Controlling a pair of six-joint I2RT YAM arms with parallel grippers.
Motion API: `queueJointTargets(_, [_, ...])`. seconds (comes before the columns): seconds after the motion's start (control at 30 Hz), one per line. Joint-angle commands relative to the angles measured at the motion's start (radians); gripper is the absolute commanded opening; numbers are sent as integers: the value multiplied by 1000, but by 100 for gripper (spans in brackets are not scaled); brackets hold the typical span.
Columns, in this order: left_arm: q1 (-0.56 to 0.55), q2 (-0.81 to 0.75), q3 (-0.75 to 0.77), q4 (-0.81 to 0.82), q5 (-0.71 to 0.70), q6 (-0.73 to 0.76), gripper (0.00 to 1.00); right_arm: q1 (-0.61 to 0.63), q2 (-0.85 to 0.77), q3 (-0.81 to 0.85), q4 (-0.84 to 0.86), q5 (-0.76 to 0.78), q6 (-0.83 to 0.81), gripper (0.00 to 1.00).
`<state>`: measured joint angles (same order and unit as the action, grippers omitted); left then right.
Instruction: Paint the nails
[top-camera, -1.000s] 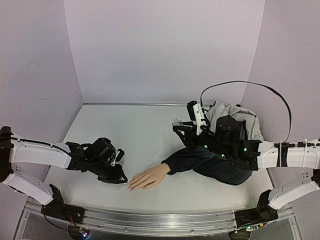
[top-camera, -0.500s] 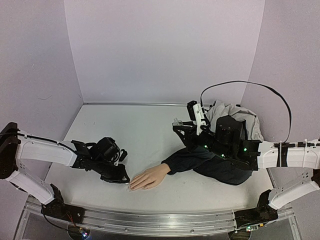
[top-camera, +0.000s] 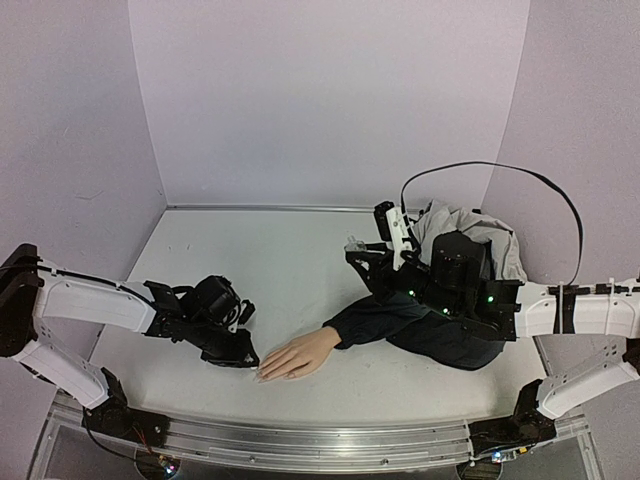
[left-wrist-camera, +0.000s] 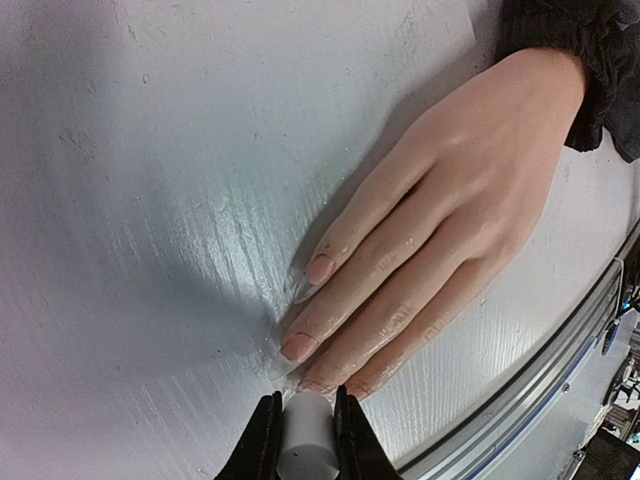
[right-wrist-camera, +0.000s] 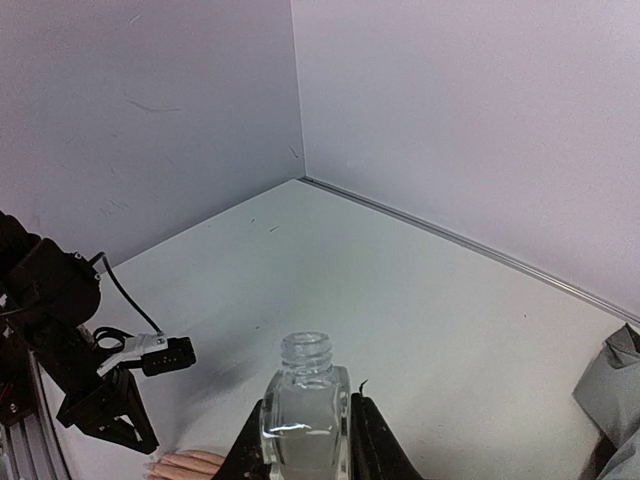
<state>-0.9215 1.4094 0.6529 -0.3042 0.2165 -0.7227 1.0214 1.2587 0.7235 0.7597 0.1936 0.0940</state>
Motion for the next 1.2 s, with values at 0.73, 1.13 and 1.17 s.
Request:
queueJointTargets(0.73, [1, -64, -47, 5, -12, -14, 0, 2, -12, 16, 80, -3, 6, 0])
queueJointTargets(1.13, [1, -143, -29, 1, -21, -5, 0, 1, -15, 12, 81, 0, 8, 0])
queueJointTargets(1.17, [1, -139, -23, 2, -22, -3, 0, 1, -13, 13, 82, -2, 7, 0])
